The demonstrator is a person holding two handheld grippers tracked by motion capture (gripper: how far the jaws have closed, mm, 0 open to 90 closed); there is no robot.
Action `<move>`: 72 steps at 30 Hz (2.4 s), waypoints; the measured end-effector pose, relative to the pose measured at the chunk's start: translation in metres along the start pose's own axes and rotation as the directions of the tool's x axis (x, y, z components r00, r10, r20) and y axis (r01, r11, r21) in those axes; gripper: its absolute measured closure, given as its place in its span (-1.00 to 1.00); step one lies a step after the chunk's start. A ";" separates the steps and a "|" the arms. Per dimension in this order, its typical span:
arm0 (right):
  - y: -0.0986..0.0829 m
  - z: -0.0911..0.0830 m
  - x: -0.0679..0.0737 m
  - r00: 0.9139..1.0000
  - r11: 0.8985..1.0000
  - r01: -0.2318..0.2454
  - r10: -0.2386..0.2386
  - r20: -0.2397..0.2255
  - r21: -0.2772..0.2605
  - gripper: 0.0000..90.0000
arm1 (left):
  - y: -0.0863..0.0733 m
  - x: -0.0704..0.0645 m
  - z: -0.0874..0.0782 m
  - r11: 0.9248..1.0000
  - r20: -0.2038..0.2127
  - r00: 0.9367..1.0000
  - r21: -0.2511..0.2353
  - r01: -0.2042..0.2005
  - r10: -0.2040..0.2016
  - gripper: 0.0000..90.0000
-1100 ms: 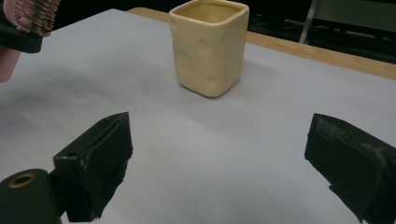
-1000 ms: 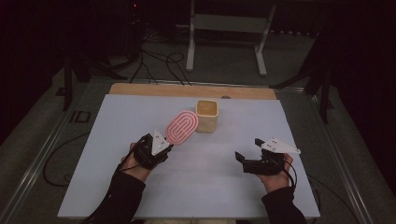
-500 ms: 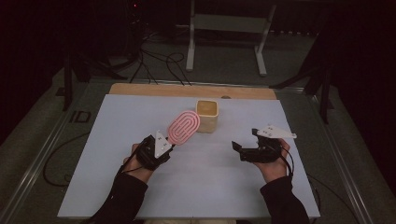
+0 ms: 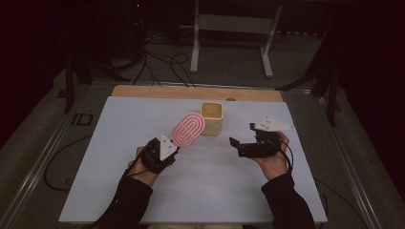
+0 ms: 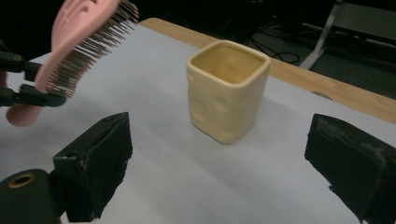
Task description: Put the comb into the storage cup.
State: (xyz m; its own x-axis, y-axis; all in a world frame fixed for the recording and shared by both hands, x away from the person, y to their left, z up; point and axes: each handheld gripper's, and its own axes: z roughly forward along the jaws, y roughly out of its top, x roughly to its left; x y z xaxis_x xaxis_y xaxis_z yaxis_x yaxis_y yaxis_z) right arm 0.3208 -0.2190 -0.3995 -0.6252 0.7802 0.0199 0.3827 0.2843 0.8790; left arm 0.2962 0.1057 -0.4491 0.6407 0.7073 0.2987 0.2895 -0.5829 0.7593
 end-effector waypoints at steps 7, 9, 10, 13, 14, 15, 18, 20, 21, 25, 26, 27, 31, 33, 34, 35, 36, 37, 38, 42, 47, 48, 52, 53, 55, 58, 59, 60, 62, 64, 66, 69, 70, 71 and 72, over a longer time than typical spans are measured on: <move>0.008 0.008 0.008 0.999 1.000 -0.003 0.003 -0.034 -0.010 -0.84 | 0.001 -0.003 0.003 1.000 -0.005 1.000 0.001 0.004 -0.004 0.56; 0.013 0.011 0.014 0.999 1.000 0.012 -0.013 -0.045 -0.007 -0.84 | 0.002 -0.003 0.003 1.000 -0.006 1.000 0.001 0.001 -0.001 0.56; 0.013 0.011 0.014 0.999 1.000 0.012 -0.013 -0.045 -0.007 -0.84 | 0.002 -0.003 0.003 1.000 -0.006 1.000 0.001 0.001 -0.001 0.56; 0.018 0.015 0.020 0.998 1.000 0.019 -0.019 -0.057 -0.004 -0.84 | 0.002 -0.004 0.004 1.000 -0.006 1.000 0.003 -0.002 0.002 0.56; 0.018 0.015 0.020 0.998 1.000 0.019 -0.019 -0.057 -0.004 -0.84 | 0.001 -0.004 0.004 1.000 -0.008 1.000 0.002 0.000 0.000 0.56; 0.022 0.017 0.024 0.997 1.000 0.026 -0.026 -0.066 -0.003 -0.84 | 0.001 -0.005 0.005 1.000 -0.006 1.000 0.002 0.002 -0.002 0.56; 0.024 0.019 0.027 0.997 0.999 0.036 -0.036 -0.072 -0.003 -0.84 | 0.001 -0.005 0.005 1.000 -0.008 1.000 0.003 -0.008 0.008 0.56; 0.027 0.020 0.030 0.996 0.999 0.037 -0.037 -0.080 -0.003 -0.83 | 0.001 -0.006 0.006 1.000 -0.005 1.000 0.003 -0.005 0.005 0.56; 0.029 0.021 0.032 0.995 0.999 0.041 -0.042 -0.090 -0.013 -0.83 | 0.001 -0.007 0.007 1.000 -0.004 1.000 0.004 -0.007 0.007 0.56; 0.033 0.025 0.038 0.993 0.999 0.047 -0.048 -0.108 -0.013 -0.83 | 0.001 -0.008 0.008 1.000 -0.002 1.000 0.003 -0.011 0.011 0.56; 0.033 0.025 0.038 0.993 0.999 0.047 -0.048 -0.108 -0.013 -0.83 | 0.001 -0.008 0.008 1.000 -0.002 1.000 0.003 -0.011 0.011 0.56; 0.035 0.027 0.040 0.992 0.999 0.050 -0.051 -0.116 -0.011 -0.84 | 0.002 -0.009 0.007 1.000 -0.001 1.000 -0.001 -0.009 0.009 0.56; 0.038 0.034 0.043 0.990 0.999 0.035 -0.036 -0.139 -0.009 -0.83 | 0.003 -0.010 0.006 1.000 0.000 1.000 -0.012 -0.012 0.012 0.56; 0.039 0.038 0.043 0.987 1.000 0.024 -0.024 -0.158 -0.003 -0.83 | 0.003 -0.010 0.005 1.000 0.005 1.000 -0.019 -0.016 0.016 0.56; 0.039 0.038 0.043 0.987 1.000 0.024 -0.024 -0.158 -0.003 -0.83 | 0.003 -0.010 0.005 1.000 0.005 1.000 -0.019 -0.016 0.016 0.56; 0.039 0.041 0.043 0.984 1.000 0.008 -0.008 -0.177 0.003 -0.83 | 0.003 -0.011 0.005 1.000 0.005 1.000 -0.022 -0.017 0.017 0.56; 0.039 0.041 0.043 0.984 1.000 0.008 -0.008 -0.177 0.003 -0.83 | 0.003 -0.011 0.005 1.000 0.005 1.000 -0.022 -0.021 0.021 0.56; 0.039 0.045 0.044 0.983 1.000 0.000 0.001 -0.186 0.004 -0.83 | 0.003 -0.012 0.005 0.999 0.008 1.000 -0.026 -0.022 0.022 0.56; 0.039 0.045 0.044 0.983 1.000 0.000 0.001 -0.186 0.004 -0.83 | 0.003 -0.012 0.005 0.999 0.008 1.000 -0.026 -0.022 0.022 0.56; 0.039 0.049 0.046 0.981 1.000 -0.011 0.014 -0.195 0.017 -0.83 | 0.004 -0.013 0.004 0.999 0.007 1.000 -0.032 -0.027 0.027 0.56; 0.041 0.056 0.052 0.976 0.999 -0.022 0.031 -0.214 0.045 -0.78 | 0.005 -0.016 0.003 0.999 0.009 0.999 -0.039 -0.032 0.032 0.56; 0.041 0.056 0.052 0.976 0.999 -0.022 0.031 -0.214 0.045 -0.78 | 0.005 -0.016 0.003 0.999 0.009 0.999 -0.039 -0.032 0.032 0.56; 0.042 0.059 0.054 0.969 0.998 -0.048 0.058 -0.242 0.048 -0.72 | 0.006 -0.018 0.003 0.998 0.012 0.999 -0.045 -0.034 0.035 0.56; 0.042 0.060 0.054 0.968 0.998 -0.049 0.059 -0.244 0.049 -0.70 | 0.006 -0.018 0.003 0.998 0.015 0.999 -0.048 -0.032 0.033 0.56; 0.041 0.064 0.055 0.968 0.996 -0.058 0.073 -0.241 0.068 -0.61 | 0.007 -0.019 0.002 0.998 0.018 0.999 -0.053 -0.034 0.035 0.56; 0.041 0.066 0.055 0.962 0.994 -0.077 0.094 -0.258 0.076 -0.53 | 0.007 -0.019 0.002 0.998 0.021 0.999 -0.054 -0.037 0.038 0.56; 0.040 0.067 0.054 0.958 0.993 -0.090 0.107 -0.268 0.076 -0.44 | 0.007 -0.020 0.001 0.997 0.023 0.999 -0.064 -0.032 0.034 0.56; 0.040 0.067 0.054 0.958 0.993 -0.090 0.107 -0.268 0.076 -0.44 | 0.007 -0.020 0.001 0.997 0.023 0.999 -0.064 -0.032 0.034 0.56; 0.040 0.068 0.055 0.956 0.992 -0.099 0.118 -0.268 0.082 -0.35 | 0.008 -0.019 0.000 0.997 0.026 0.999 -0.071 -0.029 0.031 0.56; 0.040 0.069 0.057 0.955 0.992 -0.099 0.118 -0.273 0.084 -0.30 | 0.008 -0.020 0.000 0.997 0.029 0.999 -0.079 -0.025 0.027 0.56; 0.040 0.070 0.059 0.953 0.991 -0.099 0.120 -0.278 0.087 -0.24 | 0.008 -0.021 0.000 0.996 0.032 0.999 -0.081 -0.025 0.028 0.56; 0.039 0.072 0.061 0.953 0.991 -0.108 0.127 -0.275 0.084 -0.12 | 0.008 -0.021 0.000 0.996 0.037 0.999 -0.085 -0.023 0.026 0.56; 0.039 0.072 0.061 0.953 0.991 -0.108 0.127 -0.275 0.084 -0.12 | 0.008 -0.021 0.000 0.996 0.037 0.999 -0.085 -0.023 0.026 0.56; 0.039 0.073 0.060 0.947 0.988 -0.126 0.146 -0.286 0.085 -0.06 | 0.007 -0.021 0.001 0.996 0.042 0.999 -0.085 -0.017 0.021 0.56; 0.039 0.073 0.060 0.947 0.988 -0.126 0.146 -0.286 0.085 -0.06 | 0.007 -0.021 0.001 0.996 0.042 0.999 -0.085 -0.017 0.021 0.56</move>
State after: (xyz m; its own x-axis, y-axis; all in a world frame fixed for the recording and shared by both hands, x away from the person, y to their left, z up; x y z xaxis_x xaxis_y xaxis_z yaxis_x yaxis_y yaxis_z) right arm 0.3475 -0.1206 -0.3988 -0.7310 0.6208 0.2832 0.5150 0.2297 0.8258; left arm 0.2854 0.0863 -0.4504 0.6759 0.6776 0.2901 0.2168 -0.5589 0.8004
